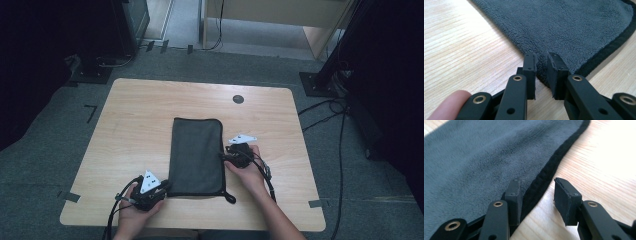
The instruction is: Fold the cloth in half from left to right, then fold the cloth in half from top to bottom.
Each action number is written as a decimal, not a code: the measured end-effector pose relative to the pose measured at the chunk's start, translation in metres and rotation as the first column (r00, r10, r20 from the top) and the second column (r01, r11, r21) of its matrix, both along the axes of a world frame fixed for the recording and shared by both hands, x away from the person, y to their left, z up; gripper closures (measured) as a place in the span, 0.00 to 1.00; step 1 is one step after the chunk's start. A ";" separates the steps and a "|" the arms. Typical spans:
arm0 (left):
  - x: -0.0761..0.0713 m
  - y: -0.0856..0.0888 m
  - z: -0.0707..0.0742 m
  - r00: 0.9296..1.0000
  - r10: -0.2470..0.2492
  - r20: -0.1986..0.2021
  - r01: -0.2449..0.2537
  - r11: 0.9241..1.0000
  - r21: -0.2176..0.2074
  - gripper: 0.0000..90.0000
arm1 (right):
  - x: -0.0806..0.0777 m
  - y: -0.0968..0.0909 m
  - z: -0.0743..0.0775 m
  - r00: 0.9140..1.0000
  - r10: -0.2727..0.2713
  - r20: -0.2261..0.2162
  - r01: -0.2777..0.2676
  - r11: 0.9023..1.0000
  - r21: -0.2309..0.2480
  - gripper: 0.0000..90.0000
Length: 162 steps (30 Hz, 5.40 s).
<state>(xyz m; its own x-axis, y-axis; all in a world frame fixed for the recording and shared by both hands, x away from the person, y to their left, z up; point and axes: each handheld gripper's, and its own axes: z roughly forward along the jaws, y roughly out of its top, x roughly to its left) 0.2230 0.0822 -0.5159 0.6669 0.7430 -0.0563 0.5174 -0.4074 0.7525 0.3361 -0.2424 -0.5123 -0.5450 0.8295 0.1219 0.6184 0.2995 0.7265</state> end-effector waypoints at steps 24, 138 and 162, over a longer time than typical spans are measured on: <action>0.002 0.000 -0.001 0.999 -0.036 -0.028 0.036 0.999 -0.010 0.75 | -0.091 -0.018 0.001 0.994 0.088 -0.068 -0.082 0.992 0.095 0.62; 0.192 -0.013 0.021 0.972 0.212 -0.101 -0.221 0.971 -0.090 0.54 | 0.075 -0.001 0.024 0.993 -0.072 -0.092 0.081 0.991 0.103 0.48; 0.237 -0.019 0.009 0.972 0.196 -0.131 -0.205 0.977 -0.057 0.94 | 0.119 0.024 0.003 0.987 -0.125 -0.105 0.129 0.991 0.036 0.87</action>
<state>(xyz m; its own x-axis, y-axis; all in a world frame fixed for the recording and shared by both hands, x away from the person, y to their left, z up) 0.4596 0.0631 -0.5066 0.4892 0.8522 -0.1856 0.6744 -0.2346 0.7001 0.4552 -0.2188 -0.5089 -0.4183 0.8840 0.2086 0.7212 0.1836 0.6680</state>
